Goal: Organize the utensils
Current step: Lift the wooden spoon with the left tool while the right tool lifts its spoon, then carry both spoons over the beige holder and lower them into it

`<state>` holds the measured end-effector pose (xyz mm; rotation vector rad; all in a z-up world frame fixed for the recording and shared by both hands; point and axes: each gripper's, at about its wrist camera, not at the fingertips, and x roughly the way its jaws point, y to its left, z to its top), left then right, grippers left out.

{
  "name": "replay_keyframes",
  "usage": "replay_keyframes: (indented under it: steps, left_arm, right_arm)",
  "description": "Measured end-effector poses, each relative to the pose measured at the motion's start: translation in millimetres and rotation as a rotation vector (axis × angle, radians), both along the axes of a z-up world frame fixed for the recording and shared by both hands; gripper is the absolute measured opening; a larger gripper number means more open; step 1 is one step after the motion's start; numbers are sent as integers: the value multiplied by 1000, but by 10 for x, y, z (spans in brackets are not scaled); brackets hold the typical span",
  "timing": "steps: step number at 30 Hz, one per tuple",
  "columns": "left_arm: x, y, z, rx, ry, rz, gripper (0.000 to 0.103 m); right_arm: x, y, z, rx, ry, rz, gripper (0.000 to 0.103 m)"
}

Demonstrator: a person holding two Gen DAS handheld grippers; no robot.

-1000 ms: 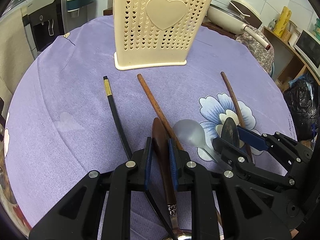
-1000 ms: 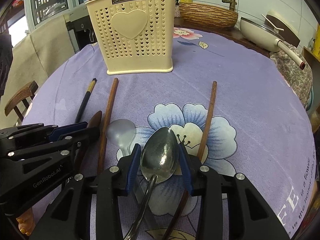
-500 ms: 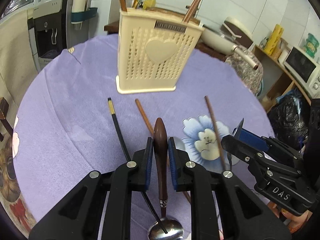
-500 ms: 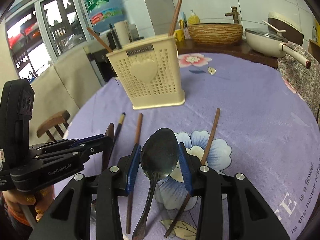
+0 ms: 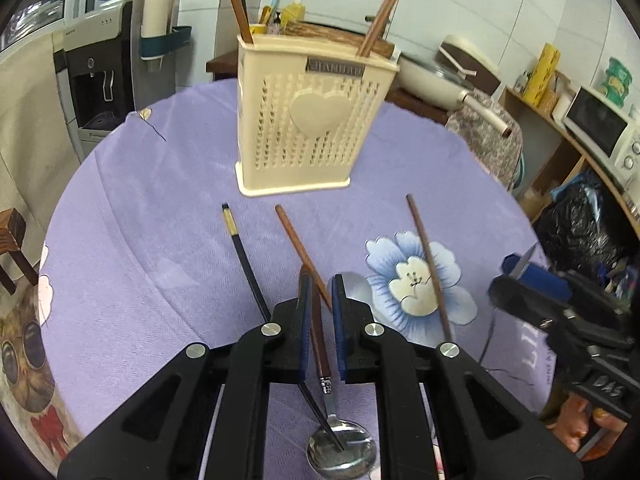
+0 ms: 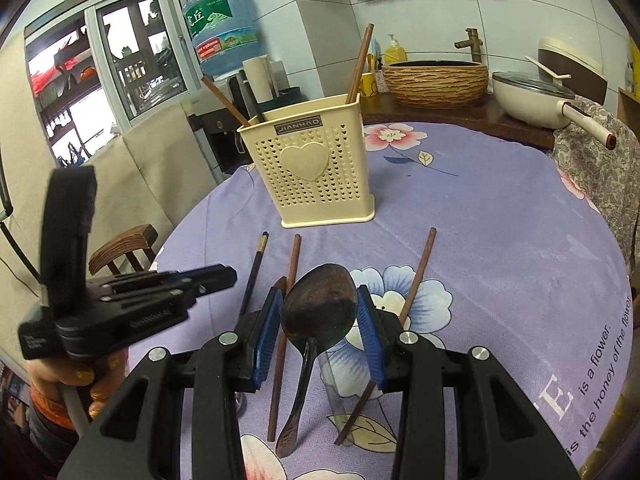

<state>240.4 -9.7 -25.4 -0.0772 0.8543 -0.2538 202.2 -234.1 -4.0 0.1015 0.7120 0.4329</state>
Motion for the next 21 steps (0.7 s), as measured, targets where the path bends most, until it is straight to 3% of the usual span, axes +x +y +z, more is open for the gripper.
replay_keyframes:
  steps: [7, 10, 21]
  left_arm:
    - [123, -70, -401, 15, 106, -7, 14]
    - [136, -118, -448, 27, 108, -14, 22]
    - [352, -285, -546, 129, 105, 13, 17]
  right_arm:
    - [0, -42, -16, 2, 10, -5, 37]
    - [5, -38, -21, 3, 11, -5, 37]
    - [-26, -12, -3, 6, 3, -9, 37]
